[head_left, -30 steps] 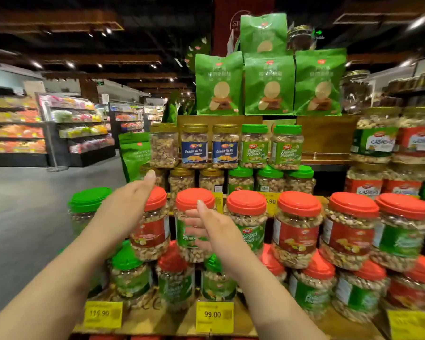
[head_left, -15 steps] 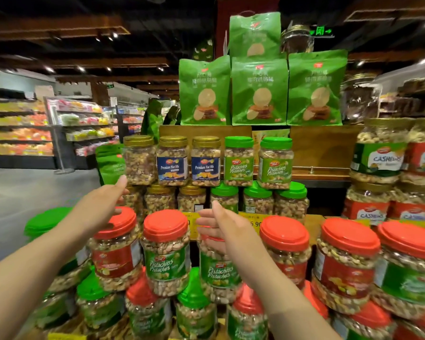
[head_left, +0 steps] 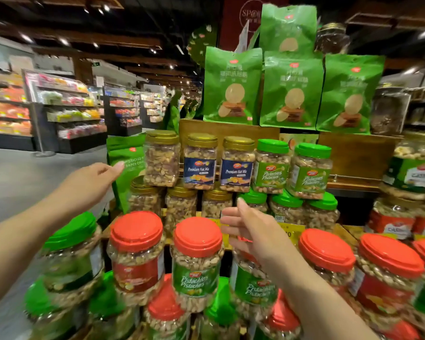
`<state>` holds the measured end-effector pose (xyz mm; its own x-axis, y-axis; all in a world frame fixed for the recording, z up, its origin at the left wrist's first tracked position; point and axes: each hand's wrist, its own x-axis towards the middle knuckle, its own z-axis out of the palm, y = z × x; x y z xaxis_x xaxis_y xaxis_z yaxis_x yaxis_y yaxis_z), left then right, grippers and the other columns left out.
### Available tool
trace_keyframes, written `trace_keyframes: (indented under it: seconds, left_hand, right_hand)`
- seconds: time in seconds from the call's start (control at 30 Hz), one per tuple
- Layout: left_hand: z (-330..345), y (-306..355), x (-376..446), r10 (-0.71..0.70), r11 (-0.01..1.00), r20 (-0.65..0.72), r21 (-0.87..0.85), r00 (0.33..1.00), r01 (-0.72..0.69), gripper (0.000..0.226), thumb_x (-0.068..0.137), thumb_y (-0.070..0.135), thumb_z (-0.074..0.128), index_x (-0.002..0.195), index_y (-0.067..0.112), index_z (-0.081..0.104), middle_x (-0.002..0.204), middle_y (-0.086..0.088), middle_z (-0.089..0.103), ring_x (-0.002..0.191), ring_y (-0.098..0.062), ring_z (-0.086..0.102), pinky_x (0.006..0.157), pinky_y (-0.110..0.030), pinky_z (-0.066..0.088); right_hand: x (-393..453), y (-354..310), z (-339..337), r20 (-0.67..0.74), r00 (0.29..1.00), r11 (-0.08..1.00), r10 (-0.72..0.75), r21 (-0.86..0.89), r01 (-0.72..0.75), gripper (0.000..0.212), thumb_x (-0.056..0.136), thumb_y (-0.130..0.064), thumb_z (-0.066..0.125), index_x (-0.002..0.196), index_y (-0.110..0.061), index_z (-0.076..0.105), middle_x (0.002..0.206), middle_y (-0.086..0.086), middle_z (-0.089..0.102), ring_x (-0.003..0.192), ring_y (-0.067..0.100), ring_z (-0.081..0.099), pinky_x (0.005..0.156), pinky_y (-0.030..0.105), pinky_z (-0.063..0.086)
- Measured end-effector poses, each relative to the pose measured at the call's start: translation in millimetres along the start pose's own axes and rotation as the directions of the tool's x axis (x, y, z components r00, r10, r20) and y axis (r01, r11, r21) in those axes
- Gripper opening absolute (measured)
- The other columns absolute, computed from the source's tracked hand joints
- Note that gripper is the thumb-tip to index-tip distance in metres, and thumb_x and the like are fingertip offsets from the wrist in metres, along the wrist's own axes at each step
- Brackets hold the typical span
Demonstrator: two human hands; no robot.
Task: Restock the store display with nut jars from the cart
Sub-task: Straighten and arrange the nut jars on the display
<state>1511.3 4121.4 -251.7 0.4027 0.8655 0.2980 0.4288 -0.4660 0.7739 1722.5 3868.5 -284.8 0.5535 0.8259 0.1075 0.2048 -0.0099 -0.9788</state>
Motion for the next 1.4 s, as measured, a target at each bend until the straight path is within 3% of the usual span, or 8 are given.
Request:
trace_keyframes:
  seconds: [0.13, 0.33, 0.57, 0.8, 0.97, 1.23, 1.33, 1.4]
  left_hand:
    - [-7, -32, 45, -0.006, 0.994, 0.041, 0.107, 0.999, 0.001, 0.049, 0.094, 0.058, 0.061, 0.119, 0.016, 0.068, 0.121, -0.012, 0.070, 0.102, -0.033, 0.065, 0.087, -0.039, 0.050]
    - [-7, -69, 128, -0.023, 0.958, 0.271, 0.280, 0.962, -0.056, 0.067, 0.087, 0.051, 0.074, 0.141, 0.015, 0.058, 0.140, -0.010, 0.062, 0.125, -0.026, 0.061, 0.100, -0.033, 0.044]
    - [33, -65, 200, -0.021, 0.989, 0.417, 0.141, 0.909, -0.042, 0.083, 0.081, 0.052, 0.078, 0.148, 0.012, 0.051, 0.148, -0.015, 0.055, 0.134, -0.030, 0.053, 0.108, -0.036, 0.044]
    - [75, -77, 198, 0.054, 0.999, 0.315, -0.018, 0.948, -0.051, 0.053, 0.099, 0.033, 0.050, 0.148, 0.012, 0.051, 0.150, -0.013, 0.052, 0.137, -0.030, 0.047, 0.109, -0.035, 0.039]
    - [81, -93, 198, 0.096, 0.994, 0.278, -0.067, 0.956, -0.081, 0.066, 0.090, 0.047, 0.038, 0.149, 0.019, 0.049, 0.152, -0.011, 0.048, 0.141, -0.029, 0.042, 0.115, -0.041, 0.033]
    - [81, -95, 194, 0.118, 0.993, 0.298, -0.042, 0.947, -0.110, 0.047, 0.108, 0.034, 0.040, 0.151, 0.017, 0.047, 0.160, -0.006, 0.040, 0.147, -0.025, 0.036, 0.118, -0.036, 0.026]
    - [78, -96, 192, 0.126, 0.991, 0.322, -0.007, 0.938, -0.131, 0.046, 0.110, 0.030, 0.037, 0.153, 0.017, 0.045, 0.160, -0.004, 0.041, 0.147, -0.024, 0.037, 0.115, -0.033, 0.029]
    - [74, -95, 189, 0.115, 0.993, 0.321, -0.005, 0.940, -0.119, 0.047, 0.110, 0.033, 0.036, 0.154, 0.019, 0.043, 0.157, -0.004, 0.044, 0.146, -0.024, 0.039, 0.114, -0.034, 0.032]
  right_hand:
    - [40, -13, 36, -0.018, 0.999, 0.997, 0.041, -0.063, -0.042, 0.044, 0.101, -0.056, 0.043, 0.116, -0.025, 0.071, 0.116, -0.004, 0.073, 0.110, 0.010, 0.068, 0.106, 0.041, 0.051]
    - [122, -14, 107, -0.019, 0.993, 0.986, 0.119, -0.117, -0.121, 0.041, 0.100, -0.060, 0.046, 0.102, -0.030, 0.074, 0.106, -0.009, 0.075, 0.105, 0.008, 0.068, 0.093, 0.029, 0.051]
    - [181, 0, 157, -0.141, 0.982, 0.965, 0.128, -0.212, -0.156, 0.064, 0.069, -0.083, 0.045, 0.090, -0.033, 0.080, 0.103, -0.008, 0.078, 0.106, 0.015, 0.070, 0.106, 0.047, 0.049]
    - [188, 16, 191, -0.212, 0.977, 0.941, 0.024, -0.324, -0.094, 0.063, 0.076, -0.082, 0.035, 0.076, -0.033, 0.075, 0.096, -0.006, 0.078, 0.100, 0.009, 0.071, 0.102, 0.045, 0.050]
    - [191, 24, 200, -0.261, 0.964, 0.958, 0.055, -0.258, -0.125, 0.054, 0.088, -0.077, 0.039, 0.079, -0.036, 0.074, 0.100, -0.010, 0.078, 0.103, 0.007, 0.070, 0.103, 0.044, 0.051]
    - [179, 26, 204, -0.293, 0.956, 0.926, -0.001, -0.360, -0.110, 0.073, 0.102, -0.062, 0.036, 0.100, 0.004, 0.067, 0.101, 0.016, 0.073, 0.097, 0.024, 0.067, 0.094, 0.042, 0.051]
    - [179, 21, 203, -0.258, 0.966, 0.914, 0.019, -0.387, -0.122, 0.069, 0.104, -0.060, 0.032, 0.076, -0.004, 0.063, 0.080, 0.007, 0.070, 0.081, 0.020, 0.062, 0.082, 0.037, 0.048]
    - [176, 17, 204, -0.227, 0.974, 0.912, 0.022, -0.395, -0.113, 0.064, 0.104, -0.058, 0.031, 0.060, -0.015, 0.044, 0.064, -0.001, 0.053, 0.069, 0.019, 0.051, 0.073, 0.038, 0.040]
